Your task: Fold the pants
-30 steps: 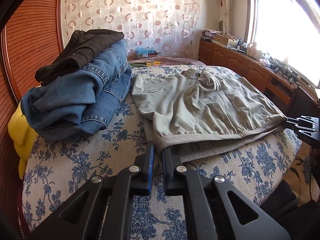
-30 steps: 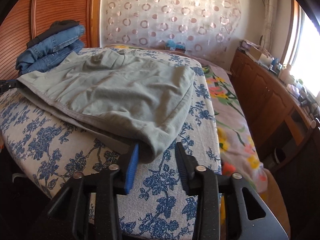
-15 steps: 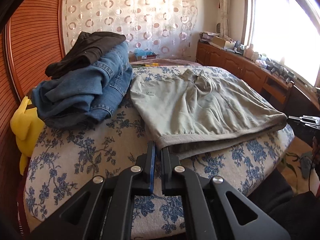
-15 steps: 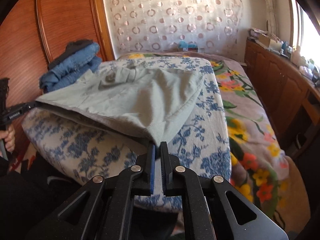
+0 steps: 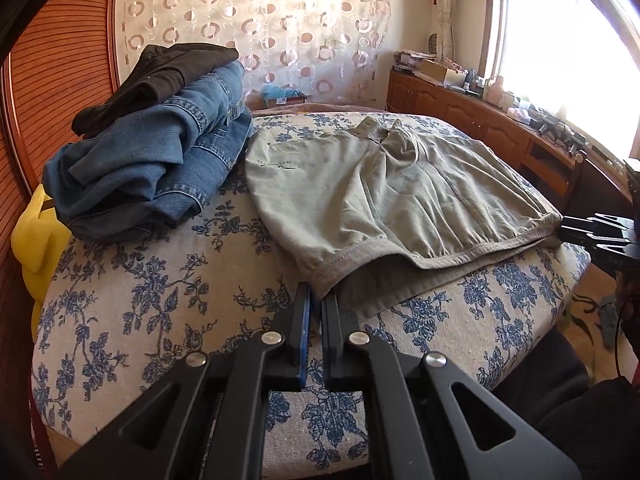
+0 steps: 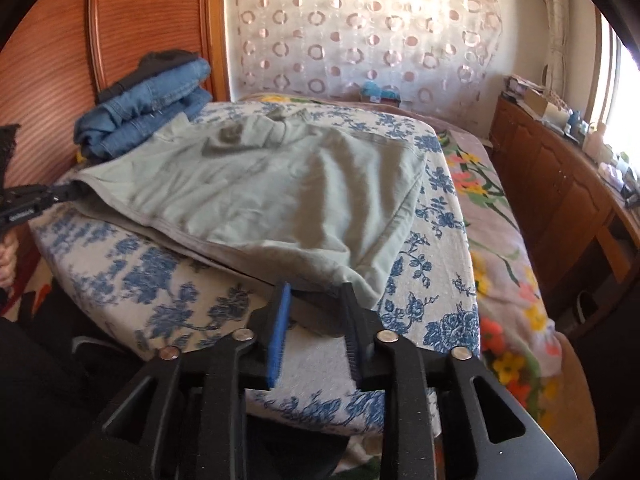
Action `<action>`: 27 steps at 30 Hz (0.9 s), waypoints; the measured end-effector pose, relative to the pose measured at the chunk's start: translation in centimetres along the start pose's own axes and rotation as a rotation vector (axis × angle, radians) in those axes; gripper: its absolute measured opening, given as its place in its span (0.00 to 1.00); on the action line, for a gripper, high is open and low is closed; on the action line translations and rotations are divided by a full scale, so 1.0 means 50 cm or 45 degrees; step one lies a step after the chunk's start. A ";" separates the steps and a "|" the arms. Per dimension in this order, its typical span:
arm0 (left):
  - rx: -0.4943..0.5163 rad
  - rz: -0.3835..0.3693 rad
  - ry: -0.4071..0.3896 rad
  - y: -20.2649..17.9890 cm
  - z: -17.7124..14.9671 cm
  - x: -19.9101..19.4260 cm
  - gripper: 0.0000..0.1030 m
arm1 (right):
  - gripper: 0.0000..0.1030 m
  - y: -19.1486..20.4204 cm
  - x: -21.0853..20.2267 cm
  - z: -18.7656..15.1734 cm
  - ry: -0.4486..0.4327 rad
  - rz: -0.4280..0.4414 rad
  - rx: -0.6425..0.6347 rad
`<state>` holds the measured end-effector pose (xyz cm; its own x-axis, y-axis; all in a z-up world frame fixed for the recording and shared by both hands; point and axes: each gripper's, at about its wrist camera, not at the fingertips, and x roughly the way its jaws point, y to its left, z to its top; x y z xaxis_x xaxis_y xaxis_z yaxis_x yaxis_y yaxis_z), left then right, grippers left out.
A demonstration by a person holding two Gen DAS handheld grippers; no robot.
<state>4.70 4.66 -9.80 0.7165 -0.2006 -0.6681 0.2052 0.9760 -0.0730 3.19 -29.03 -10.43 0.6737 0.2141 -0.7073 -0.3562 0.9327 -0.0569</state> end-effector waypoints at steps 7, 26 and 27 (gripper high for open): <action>0.010 -0.003 0.007 -0.009 -0.002 0.007 0.01 | 0.35 -0.008 0.029 0.000 0.019 -0.024 -0.041; 0.015 -0.008 0.010 -0.012 -0.005 0.009 0.01 | 0.35 0.013 0.028 0.013 -0.002 -0.012 -0.070; 0.014 -0.007 0.010 -0.012 -0.005 0.009 0.01 | 0.35 0.011 0.039 0.015 0.009 -0.013 -0.074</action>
<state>4.76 4.02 -10.24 0.7099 -0.2054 -0.6737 0.2168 0.9738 -0.0686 4.78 -27.86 -11.32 0.6728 0.2024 -0.7116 -0.3864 0.9164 -0.1047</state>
